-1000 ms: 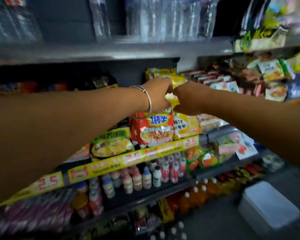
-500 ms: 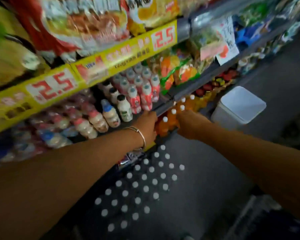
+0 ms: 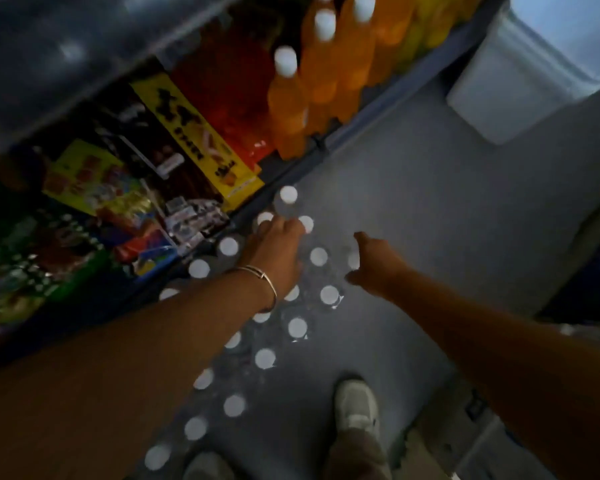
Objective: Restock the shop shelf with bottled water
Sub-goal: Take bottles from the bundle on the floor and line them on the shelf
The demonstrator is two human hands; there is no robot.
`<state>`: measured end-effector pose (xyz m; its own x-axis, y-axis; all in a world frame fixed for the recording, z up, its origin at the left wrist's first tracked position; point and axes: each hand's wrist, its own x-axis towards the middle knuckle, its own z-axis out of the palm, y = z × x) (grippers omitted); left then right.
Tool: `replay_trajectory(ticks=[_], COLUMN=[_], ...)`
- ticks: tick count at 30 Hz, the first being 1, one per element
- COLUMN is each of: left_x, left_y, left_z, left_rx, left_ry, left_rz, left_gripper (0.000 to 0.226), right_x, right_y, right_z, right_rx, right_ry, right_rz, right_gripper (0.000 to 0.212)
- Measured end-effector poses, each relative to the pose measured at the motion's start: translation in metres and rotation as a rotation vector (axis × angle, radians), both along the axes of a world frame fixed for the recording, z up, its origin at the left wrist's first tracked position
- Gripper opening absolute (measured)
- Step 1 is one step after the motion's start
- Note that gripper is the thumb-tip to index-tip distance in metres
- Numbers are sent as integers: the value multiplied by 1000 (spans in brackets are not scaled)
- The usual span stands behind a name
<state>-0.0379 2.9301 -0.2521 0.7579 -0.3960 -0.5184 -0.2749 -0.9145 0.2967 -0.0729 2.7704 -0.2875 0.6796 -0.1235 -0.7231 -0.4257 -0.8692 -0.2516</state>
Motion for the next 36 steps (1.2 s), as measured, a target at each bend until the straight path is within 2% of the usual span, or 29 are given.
replay_trajectory(ticks=[6,11,15,19,22,26,32,36], left_x=[1,1,1,3,8,23,44,46], left_y=[-10,-10,-10,-12,-17,-26,-20,4], left_z=[-59,-79,-78,-56,-19,58,210,325], left_rx=[-21,-11,3,42,55,23,12,2], left_ry=[-66,-81,-68,-51,-27,-61,-92,-79], left_rz=[-27,-55,-60,-92,-115,-155,-128,-153], left_gripper=[44,43,43,44,48,49,59,63], right_x=[-14,-12,-12,-7,3,25,55,70], right_y=[-5,-11,-12,-21,-31,-36,-22,-7], right_z=[-74,-102,-105,-81,-36,57,229,356], right_rx=[57,213,193,158,181,232,293,410], right_ry=[-75,-157,-197,-232,-289,-346,-465,-606], right_rz=[-237,-429,-348,-265,-207,-62,198,353], right_gripper=[75,77,65,43,38,37,40,43])
